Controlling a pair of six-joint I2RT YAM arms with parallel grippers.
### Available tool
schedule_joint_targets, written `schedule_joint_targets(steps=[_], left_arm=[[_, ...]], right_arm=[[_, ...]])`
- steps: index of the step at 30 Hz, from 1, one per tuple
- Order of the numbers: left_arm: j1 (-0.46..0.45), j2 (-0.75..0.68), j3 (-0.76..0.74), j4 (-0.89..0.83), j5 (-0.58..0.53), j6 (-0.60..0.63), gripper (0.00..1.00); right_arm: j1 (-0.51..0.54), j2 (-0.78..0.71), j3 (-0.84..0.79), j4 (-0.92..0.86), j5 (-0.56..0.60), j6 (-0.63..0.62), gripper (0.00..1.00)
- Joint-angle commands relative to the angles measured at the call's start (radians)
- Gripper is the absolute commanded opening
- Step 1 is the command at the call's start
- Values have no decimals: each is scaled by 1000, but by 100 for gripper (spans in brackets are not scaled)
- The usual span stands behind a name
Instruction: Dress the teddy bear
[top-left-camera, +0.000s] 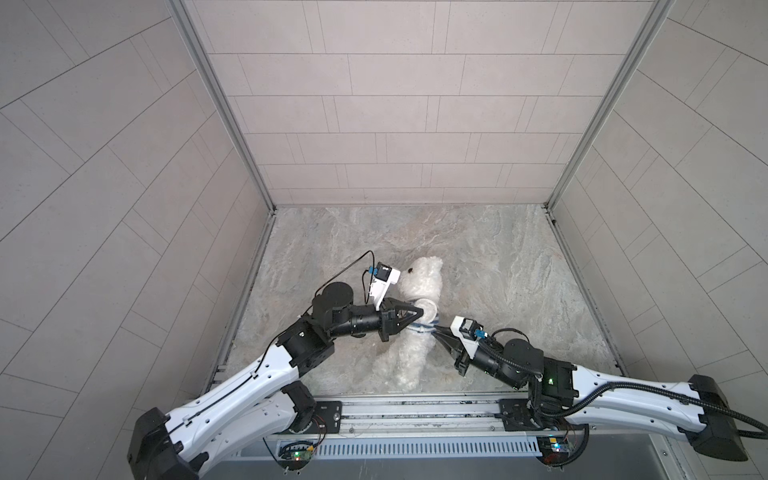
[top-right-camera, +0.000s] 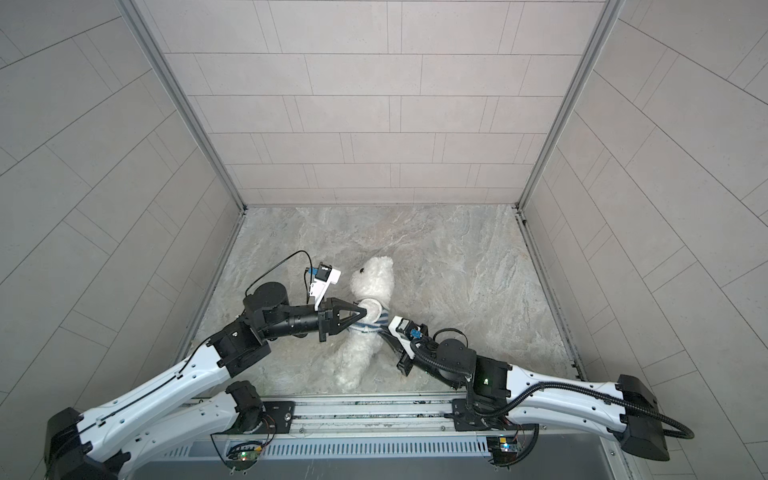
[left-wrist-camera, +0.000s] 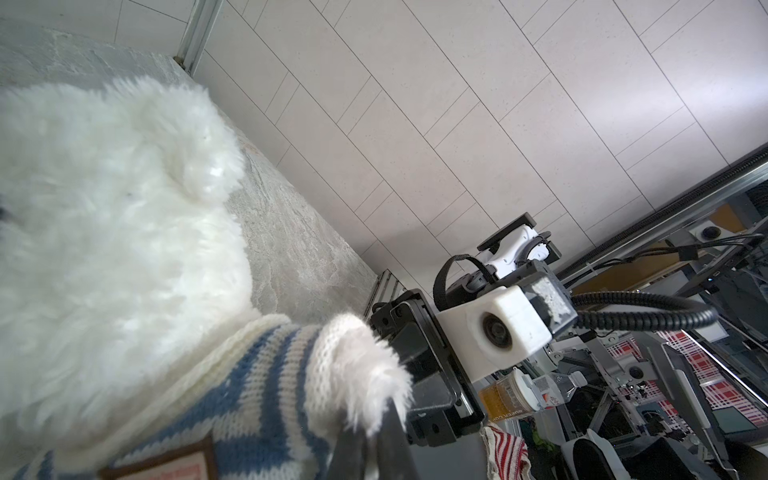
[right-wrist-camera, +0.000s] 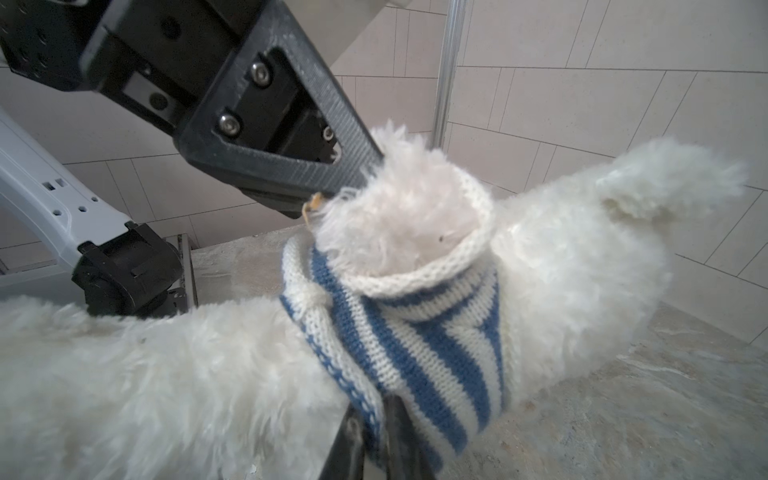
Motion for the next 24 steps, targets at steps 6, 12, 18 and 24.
schedule_joint_targets(steps=[6, 12, 18, 24], left_arm=[[5, -13, -54, 140, -52, -36, 0], [7, -14, -69, 146, -197, -76, 0], [9, -33, -96, 154, -263, -85, 0], [10, -48, -123, 174, -293, -86, 0]], right_arm=[[6, -32, -43, 8, 20, -6, 2], [20, -81, -89, -14, 32, 10, 0], [21, -84, -143, 1, 113, 40, 0], [22, -65, -164, 27, 110, 63, 0]])
